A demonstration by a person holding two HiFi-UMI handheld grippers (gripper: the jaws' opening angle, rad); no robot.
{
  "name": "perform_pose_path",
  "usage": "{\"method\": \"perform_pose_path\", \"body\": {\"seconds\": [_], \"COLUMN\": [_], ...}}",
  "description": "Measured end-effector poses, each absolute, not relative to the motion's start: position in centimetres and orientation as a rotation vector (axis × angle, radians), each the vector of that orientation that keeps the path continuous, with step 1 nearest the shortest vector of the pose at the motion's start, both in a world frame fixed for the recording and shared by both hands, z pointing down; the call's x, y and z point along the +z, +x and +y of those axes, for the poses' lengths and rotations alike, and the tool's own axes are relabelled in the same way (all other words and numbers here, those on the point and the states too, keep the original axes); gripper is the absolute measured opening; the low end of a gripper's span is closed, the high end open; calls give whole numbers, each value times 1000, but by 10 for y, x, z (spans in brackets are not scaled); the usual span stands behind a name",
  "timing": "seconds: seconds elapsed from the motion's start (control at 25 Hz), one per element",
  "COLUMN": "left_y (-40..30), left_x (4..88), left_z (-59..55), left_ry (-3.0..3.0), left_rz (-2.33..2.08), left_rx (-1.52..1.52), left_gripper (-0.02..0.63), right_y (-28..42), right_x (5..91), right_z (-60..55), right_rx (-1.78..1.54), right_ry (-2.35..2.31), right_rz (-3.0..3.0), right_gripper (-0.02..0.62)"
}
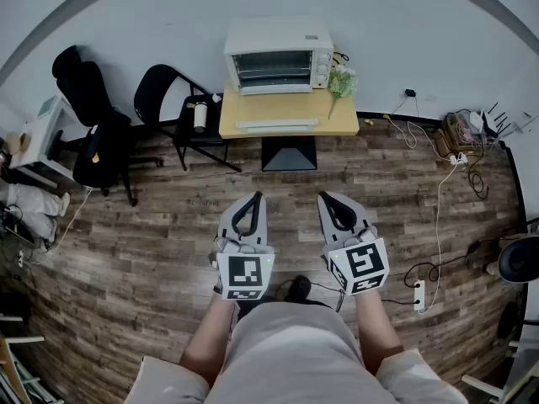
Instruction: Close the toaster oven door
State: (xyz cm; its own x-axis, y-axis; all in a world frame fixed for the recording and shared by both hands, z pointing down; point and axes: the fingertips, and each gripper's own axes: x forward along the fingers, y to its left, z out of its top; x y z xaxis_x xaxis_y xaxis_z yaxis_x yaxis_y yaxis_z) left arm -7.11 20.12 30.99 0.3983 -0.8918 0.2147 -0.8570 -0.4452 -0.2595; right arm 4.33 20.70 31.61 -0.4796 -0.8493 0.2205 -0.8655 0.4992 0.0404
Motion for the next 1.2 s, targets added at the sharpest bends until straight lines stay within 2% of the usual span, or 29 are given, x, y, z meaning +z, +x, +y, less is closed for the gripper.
{"method": "perform_pose_path", "body": {"seconds": [1.2], "left_y": [-17], "left_x": [333], "left_z": [222], "left_ry": [-2579], "left_rz": [1623], "left_rx": [-525], "left_gripper": [9], "right_y": [95], "right_x": [349], "right_z": [226], "right_rx": [246], "right_ry": [1444], "right_rz": [-2522], "right_gripper": [-2]}}
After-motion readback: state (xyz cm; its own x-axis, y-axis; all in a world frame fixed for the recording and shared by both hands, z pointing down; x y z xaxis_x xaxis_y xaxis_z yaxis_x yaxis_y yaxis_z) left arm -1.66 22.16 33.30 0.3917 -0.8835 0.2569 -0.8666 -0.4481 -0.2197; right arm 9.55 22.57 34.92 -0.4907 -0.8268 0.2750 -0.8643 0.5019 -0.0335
